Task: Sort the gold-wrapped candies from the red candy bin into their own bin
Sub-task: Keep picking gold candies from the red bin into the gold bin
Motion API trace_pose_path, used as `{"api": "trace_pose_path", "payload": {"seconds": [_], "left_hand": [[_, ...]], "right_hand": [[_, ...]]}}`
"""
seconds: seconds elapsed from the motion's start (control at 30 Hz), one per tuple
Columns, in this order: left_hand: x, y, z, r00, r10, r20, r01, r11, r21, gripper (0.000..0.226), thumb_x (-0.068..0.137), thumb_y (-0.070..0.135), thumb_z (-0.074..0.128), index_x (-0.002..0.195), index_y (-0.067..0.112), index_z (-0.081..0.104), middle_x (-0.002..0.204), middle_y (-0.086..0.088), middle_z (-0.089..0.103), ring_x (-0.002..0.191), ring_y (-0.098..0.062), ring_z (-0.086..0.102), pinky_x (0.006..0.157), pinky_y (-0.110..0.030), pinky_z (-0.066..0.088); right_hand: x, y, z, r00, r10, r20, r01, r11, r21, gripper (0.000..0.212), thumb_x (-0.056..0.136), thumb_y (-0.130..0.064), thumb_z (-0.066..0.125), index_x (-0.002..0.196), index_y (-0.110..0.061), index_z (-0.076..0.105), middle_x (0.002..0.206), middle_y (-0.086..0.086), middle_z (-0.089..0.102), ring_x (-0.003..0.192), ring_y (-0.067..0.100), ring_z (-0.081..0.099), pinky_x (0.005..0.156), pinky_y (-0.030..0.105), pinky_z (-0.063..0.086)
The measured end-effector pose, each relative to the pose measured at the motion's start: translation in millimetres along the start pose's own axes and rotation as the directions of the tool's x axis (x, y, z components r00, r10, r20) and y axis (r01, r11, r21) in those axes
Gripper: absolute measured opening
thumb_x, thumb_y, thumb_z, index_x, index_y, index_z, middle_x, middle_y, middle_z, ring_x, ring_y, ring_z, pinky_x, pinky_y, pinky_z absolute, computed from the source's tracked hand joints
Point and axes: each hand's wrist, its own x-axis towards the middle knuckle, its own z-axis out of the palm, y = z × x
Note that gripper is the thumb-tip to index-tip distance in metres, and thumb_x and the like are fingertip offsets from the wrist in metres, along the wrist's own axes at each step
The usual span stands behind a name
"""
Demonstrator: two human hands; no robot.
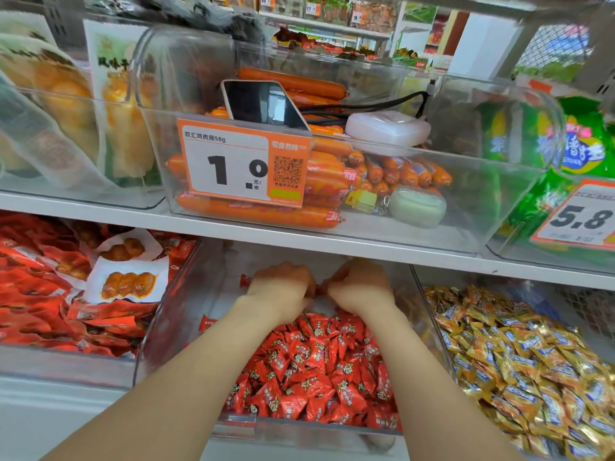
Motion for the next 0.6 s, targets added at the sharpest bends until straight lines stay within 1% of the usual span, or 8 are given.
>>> {"api": "trace_pose_path", "payload": {"seconds": [0.1, 0.17, 0.2, 0.27, 0.33, 0.4, 0.53, 0.6], "left_hand": [[8, 10, 3, 0.995, -0.004, 0.101, 0.0, 0.999, 0.035, 0.026, 0.092, 0.039, 0.076, 0.118, 0.033, 0.074, 0.126, -0.002, 0.068, 0.112, -0.03, 0.067, 0.092, -0.038, 0.057], [13, 18, 7, 0.99, -0.001, 0.141, -0.008, 0.998, 0.061, 0.024, 0.093, 0.021, 0.073, 0.116, 0.029, 0.074, 0.128, -0.004, 0.067, 0.113, -0.031, 0.067, 0.092, -0.039, 0.057], [14, 21, 8, 0.99, -0.005, 0.144, -0.004, 0.998, 0.066, 0.024, 0.092, 0.017, 0.072, 0.114, 0.027, 0.074, 0.127, -0.005, 0.067, 0.112, -0.032, 0.067, 0.092, -0.04, 0.057], [15, 23, 7, 0.99, -0.013, 0.139, 0.004, 0.998, 0.064, 0.019, 0.093, 0.019, 0.071, 0.112, 0.023, 0.072, 0.123, -0.007, 0.068, 0.108, -0.033, 0.068, 0.088, -0.041, 0.058], [14, 22, 2, 0.988, -0.025, 0.151, 0.021, 0.999, 0.029, 0.02, 0.095, 0.034, 0.07, 0.11, 0.02, 0.07, 0.119, -0.007, 0.068, 0.105, -0.033, 0.068, 0.084, -0.038, 0.057], [7, 18, -5, 0.989, -0.04, 0.143, 0.049, 0.997, -0.059, 0.032, 0.096, 0.052, 0.065, 0.103, 0.02, 0.066, 0.113, -0.005, 0.067, 0.102, -0.03, 0.066, 0.084, -0.036, 0.056], [-23, 27, -21, 0.998, -0.052, -0.04, 0.033, 0.929, -0.369, 0.027, 0.102, 0.044, 0.061, 0.098, 0.018, 0.056, 0.091, -0.004, 0.065, 0.089, -0.028, 0.063, 0.069, -0.035, 0.047], [-47, 43, -24, 0.994, -0.056, -0.099, 0.005, 0.89, -0.456, 0.022, 0.104, 0.037, 0.061, 0.1, 0.017, 0.054, 0.083, 0.002, 0.062, 0.08, -0.021, 0.061, 0.065, -0.035, 0.041]], "right_hand": [[-11, 10, -9, 0.988, -0.126, -0.088, 0.12, 0.99, -0.072, 0.024, 0.098, -0.024, 0.059, 0.096, -0.003, 0.071, 0.093, 0.016, 0.067, 0.098, 0.039, 0.067, 0.072, 0.032, 0.046], [-27, 15, -11, 0.984, -0.174, -0.046, 0.166, 0.976, -0.144, 0.023, 0.079, -0.013, 0.078, 0.094, 0.003, 0.071, 0.083, 0.021, 0.063, 0.072, 0.042, 0.067, 0.057, 0.034, 0.049], [-28, 18, -12, 0.982, -0.179, -0.058, 0.175, 0.982, -0.071, 0.026, 0.069, -0.009, 0.084, 0.088, 0.004, 0.071, 0.079, 0.023, 0.062, 0.063, 0.041, 0.065, 0.05, 0.035, 0.049], [-38, 18, -14, 0.975, -0.212, -0.064, 0.215, 0.975, 0.048, 0.019, 0.087, -0.007, 0.072, 0.102, 0.003, 0.067, 0.097, 0.027, 0.065, 0.082, 0.044, 0.068, 0.064, 0.04, 0.054], [-44, 22, -19, 0.959, -0.244, -0.147, 0.254, 0.966, 0.051, 0.015, 0.102, -0.012, 0.056, 0.115, -0.006, 0.06, 0.109, 0.019, 0.07, 0.102, 0.04, 0.068, 0.081, 0.042, 0.055], [-57, 26, -20, 0.957, -0.248, -0.154, 0.269, 0.953, 0.14, 0.014, 0.104, -0.018, 0.055, 0.116, -0.017, 0.063, 0.105, 0.01, 0.074, 0.101, 0.033, 0.069, 0.084, 0.039, 0.054], [-92, 29, -38, 0.928, -0.332, -0.167, 0.364, 0.901, 0.237, 0.025, 0.107, -0.028, 0.052, 0.097, -0.023, 0.074, 0.062, -0.015, 0.061, 0.063, 0.005, 0.058, 0.061, 0.024, 0.036], [-114, 32, -54, 0.923, -0.349, -0.161, 0.382, 0.881, 0.28, 0.032, 0.107, -0.033, 0.051, 0.086, -0.025, 0.073, 0.052, -0.02, 0.056, 0.053, 0.004, 0.051, 0.053, 0.018, 0.033]]}}
